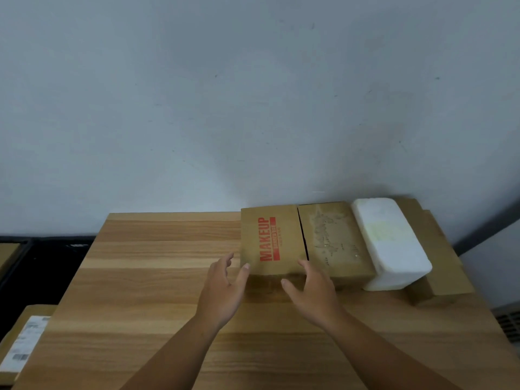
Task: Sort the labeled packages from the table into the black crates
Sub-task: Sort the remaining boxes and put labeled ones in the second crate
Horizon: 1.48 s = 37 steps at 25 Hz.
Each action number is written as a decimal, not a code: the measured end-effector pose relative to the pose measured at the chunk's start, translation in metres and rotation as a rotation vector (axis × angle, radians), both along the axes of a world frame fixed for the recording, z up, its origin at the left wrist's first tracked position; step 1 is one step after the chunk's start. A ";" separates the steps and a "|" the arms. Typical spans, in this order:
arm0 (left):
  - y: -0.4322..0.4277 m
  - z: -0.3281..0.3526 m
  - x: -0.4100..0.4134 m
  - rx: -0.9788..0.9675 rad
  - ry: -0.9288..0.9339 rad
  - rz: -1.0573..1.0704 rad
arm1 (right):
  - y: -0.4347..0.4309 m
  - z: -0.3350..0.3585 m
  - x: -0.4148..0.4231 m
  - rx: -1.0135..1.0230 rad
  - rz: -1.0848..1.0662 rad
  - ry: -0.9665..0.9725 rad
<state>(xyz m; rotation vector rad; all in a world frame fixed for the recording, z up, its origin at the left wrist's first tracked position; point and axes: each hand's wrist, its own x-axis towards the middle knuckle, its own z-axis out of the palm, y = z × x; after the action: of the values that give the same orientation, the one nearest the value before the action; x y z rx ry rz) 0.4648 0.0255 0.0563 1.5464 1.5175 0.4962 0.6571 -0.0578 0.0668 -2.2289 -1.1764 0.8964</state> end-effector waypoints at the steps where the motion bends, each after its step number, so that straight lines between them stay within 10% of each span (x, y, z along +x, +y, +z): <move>1: 0.007 -0.005 0.002 -0.015 -0.014 0.012 | 0.004 -0.004 0.001 -0.019 -0.005 -0.016; 25: 0.069 -0.069 -0.021 -0.242 -0.262 -0.114 | 0.067 -0.033 -0.003 -0.072 -0.234 -0.027; 37: 0.034 0.001 -0.011 -0.082 -0.540 0.098 | 0.051 0.002 -0.025 0.345 -0.341 0.250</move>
<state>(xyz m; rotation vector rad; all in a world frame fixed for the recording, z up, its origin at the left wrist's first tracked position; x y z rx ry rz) 0.4535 0.0595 0.0576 1.1536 1.1769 0.8217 0.6320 -0.0072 0.0685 -1.8955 -0.7426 0.7405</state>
